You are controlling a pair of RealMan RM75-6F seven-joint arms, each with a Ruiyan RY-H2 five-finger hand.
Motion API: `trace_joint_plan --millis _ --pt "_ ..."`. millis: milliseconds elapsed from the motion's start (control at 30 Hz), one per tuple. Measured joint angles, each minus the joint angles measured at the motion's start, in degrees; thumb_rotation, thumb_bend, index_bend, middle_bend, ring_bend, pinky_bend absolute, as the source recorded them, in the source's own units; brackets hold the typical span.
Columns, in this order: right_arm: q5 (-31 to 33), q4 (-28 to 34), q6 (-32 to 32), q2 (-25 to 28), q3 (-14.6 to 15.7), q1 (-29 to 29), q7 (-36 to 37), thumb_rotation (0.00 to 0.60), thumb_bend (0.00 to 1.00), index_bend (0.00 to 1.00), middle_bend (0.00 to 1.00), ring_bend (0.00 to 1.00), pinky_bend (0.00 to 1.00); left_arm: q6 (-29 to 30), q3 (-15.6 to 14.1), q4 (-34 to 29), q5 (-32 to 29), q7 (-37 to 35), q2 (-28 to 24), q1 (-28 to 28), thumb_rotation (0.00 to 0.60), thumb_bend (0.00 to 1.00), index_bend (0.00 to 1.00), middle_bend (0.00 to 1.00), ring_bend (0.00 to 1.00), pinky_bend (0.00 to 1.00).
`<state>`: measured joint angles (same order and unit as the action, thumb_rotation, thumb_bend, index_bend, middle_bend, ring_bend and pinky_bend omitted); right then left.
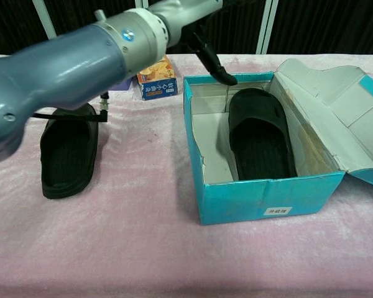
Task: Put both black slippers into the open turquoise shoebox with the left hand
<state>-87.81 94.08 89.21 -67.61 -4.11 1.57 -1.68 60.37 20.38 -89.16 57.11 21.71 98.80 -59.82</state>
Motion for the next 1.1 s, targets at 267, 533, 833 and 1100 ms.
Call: trace_joint_plan --millis 267,533,833,1100 --pt "-0.04 -0.71 -0.49 -0.24 0.14 0.22 0.72 0.6 0.11 0.09 0.06 0.0 0.04 5.77 -5.45 -15.48 -3.69 4.49 -14.44 10.03 0.6 0.0 0.06 0.09 0.03 0.16" --pt "-0.01 -1.6 -1.8 -1.01 0.21 1.01 1.3 0.6 0.11 0.09 0.06 0.0 0.04 6.3 -8.63 -16.22 -16.83 8.18 -18.76 13.37 0.6 0.0 0.01 0.08 0.04 0.24" --pt "0.83 -2.81 -2.81 -1.5 0.27 1.31 2.57 0.6 0.11 0.09 0.06 0.0 0.04 3.54 -8.19 -11.76 -37.69 13.42 -19.93 12.1 0.6 0.0 0.0 0.09 0.05 0.27" --pt "1.14 -3.33 -3.33 -1.8 0.29 1.57 3.05 0.6 0.11 0.09 0.06 0.0 0.04 0.73 -6.22 -7.11 -44.73 13.25 -20.97 11.04 0.6 0.0 0.0 0.05 0.05 0.26"
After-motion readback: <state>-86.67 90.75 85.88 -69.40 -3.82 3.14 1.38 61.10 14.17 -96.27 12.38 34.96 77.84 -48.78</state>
